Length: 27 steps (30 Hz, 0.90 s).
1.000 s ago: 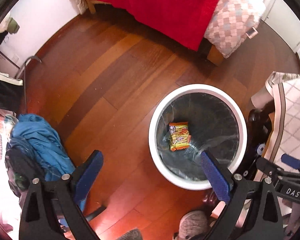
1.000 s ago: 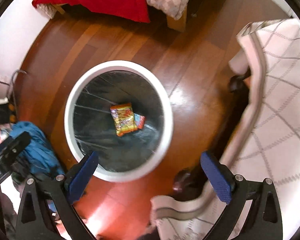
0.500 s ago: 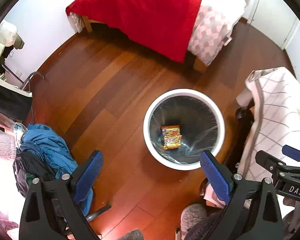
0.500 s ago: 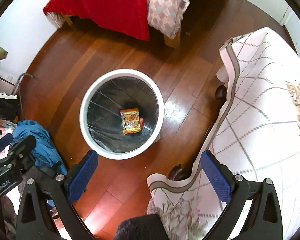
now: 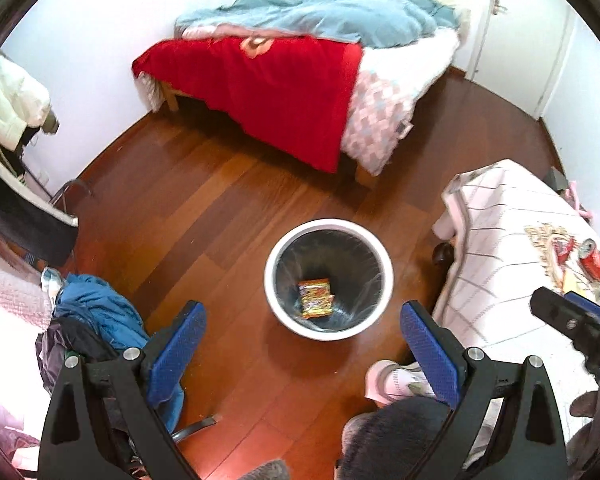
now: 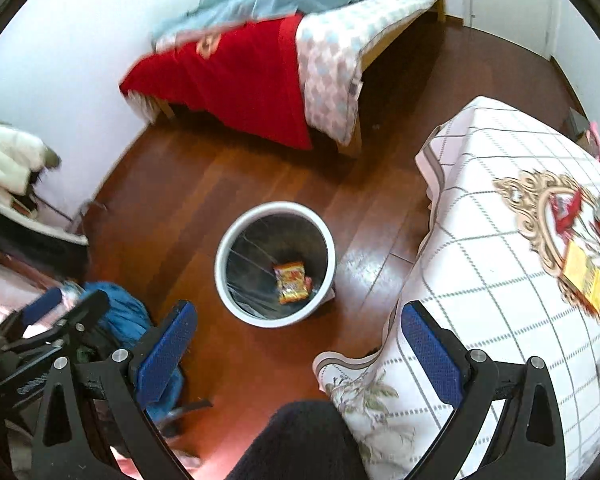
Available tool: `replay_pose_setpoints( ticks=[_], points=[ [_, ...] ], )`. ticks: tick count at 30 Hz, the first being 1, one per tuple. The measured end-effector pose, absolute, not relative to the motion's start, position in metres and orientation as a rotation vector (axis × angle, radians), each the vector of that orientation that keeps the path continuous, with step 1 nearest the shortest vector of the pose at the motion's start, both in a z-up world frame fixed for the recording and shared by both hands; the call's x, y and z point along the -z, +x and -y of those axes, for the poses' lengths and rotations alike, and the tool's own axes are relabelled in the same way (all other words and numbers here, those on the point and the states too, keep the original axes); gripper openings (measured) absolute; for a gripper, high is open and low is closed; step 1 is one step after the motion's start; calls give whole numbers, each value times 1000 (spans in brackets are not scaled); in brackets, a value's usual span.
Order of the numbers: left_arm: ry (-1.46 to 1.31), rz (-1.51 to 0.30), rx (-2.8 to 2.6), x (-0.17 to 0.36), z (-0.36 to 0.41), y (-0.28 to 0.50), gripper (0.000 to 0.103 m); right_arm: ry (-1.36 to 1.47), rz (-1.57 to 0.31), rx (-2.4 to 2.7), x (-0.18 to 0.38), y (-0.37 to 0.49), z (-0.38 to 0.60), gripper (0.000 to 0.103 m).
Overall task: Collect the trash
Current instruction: 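Move both tools back over the table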
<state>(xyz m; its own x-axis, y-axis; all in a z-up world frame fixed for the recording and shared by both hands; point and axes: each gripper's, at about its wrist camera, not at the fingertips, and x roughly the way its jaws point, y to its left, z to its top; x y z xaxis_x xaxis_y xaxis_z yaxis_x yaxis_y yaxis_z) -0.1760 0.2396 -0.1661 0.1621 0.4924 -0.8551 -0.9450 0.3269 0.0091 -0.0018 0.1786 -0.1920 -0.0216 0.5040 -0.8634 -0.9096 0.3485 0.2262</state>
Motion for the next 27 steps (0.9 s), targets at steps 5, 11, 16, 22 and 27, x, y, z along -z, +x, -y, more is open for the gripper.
replay_pose_setpoints(
  ticks=[5,11,16,22,27],
  points=[
    [-578,-890,-1037,164,-209,-122,99,-291,-1120,-1145,161,46,-110,103],
    [-549,-995,-855,207,-171,-10,99,-144,-1137,-885,160,148,-6,103],
    [-501,-1102,-736,251,-142,98,99,-58,-1217,-635,202,249,57,103],
    [-281,-1173,-604,271,-125,185,99,-33,-1344,-508,260,340,70,90],
    [-11,-1213,-359,275,-113,250,98,-95,-1373,-514,286,361,58,68]
  ],
)
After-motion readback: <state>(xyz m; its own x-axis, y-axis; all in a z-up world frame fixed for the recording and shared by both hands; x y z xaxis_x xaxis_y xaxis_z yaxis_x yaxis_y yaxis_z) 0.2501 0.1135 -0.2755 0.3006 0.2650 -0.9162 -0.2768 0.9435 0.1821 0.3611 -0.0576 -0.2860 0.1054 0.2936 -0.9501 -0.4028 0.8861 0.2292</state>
